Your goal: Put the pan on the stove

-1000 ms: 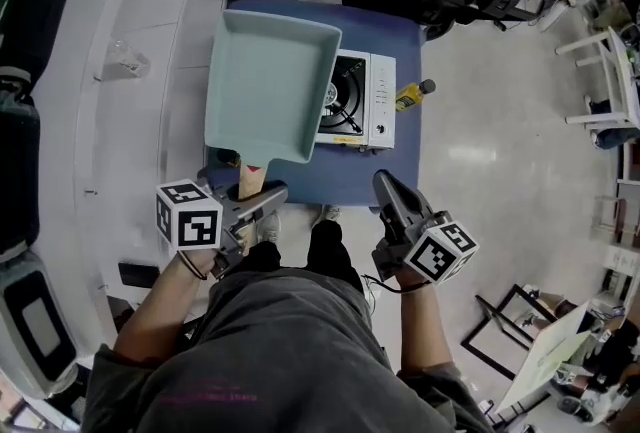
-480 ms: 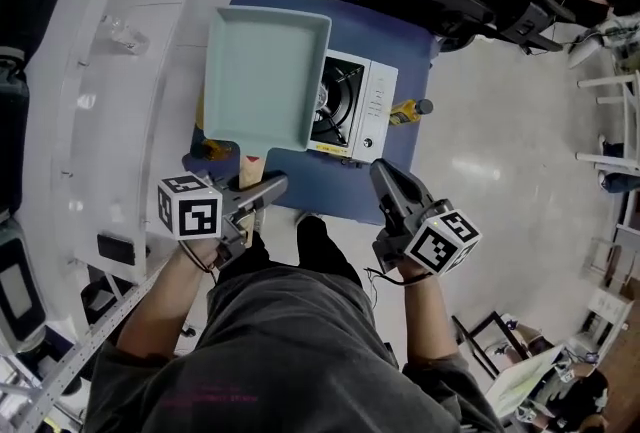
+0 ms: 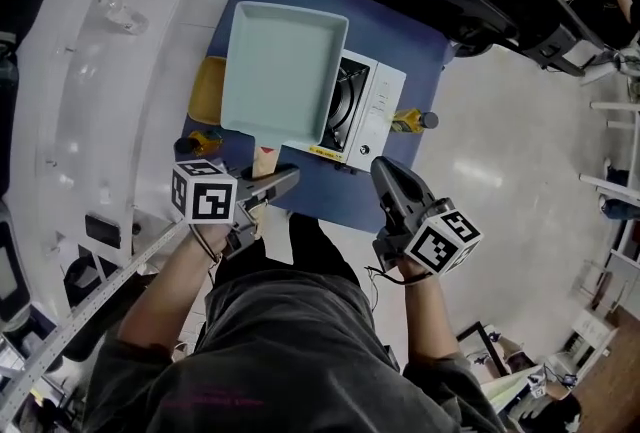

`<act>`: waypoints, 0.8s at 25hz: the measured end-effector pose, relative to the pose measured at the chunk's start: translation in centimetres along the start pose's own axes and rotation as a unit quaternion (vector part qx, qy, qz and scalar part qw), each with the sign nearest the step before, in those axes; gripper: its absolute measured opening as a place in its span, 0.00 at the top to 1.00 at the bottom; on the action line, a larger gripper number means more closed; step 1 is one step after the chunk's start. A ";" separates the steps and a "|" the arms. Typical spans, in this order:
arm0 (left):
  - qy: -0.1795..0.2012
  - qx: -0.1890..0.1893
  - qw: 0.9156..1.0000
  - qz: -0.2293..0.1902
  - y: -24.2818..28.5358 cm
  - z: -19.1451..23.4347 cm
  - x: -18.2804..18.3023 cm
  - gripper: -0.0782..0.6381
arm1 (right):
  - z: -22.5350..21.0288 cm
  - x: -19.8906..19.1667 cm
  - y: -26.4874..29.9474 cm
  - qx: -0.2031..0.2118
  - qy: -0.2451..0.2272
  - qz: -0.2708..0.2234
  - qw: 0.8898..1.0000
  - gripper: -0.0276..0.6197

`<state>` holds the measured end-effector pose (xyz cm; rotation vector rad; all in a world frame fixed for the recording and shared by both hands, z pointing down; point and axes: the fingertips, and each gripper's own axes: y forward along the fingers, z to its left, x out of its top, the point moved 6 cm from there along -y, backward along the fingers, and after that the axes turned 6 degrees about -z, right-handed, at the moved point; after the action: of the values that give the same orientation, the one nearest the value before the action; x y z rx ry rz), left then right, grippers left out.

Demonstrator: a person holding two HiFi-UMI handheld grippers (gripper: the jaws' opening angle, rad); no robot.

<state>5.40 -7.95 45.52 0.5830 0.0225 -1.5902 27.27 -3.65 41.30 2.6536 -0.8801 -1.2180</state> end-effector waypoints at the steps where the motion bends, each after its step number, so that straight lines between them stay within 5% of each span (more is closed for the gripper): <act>1: -0.005 0.000 1.000 0.000 0.4 0.4 -0.1 0.85 | -0.4 -0.1 0.1 0.001 0.001 0.003 1.000 0.95; 20: -0.070 0.008 0.997 0.013 6.2 6.2 -2.8 0.85 | -4.7 -3.0 0.6 -0.015 0.022 0.061 0.998 0.95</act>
<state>9.06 -8.28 54.01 0.4818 -0.1020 -1.6026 28.87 -3.19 46.72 2.5506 -0.9933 -1.1313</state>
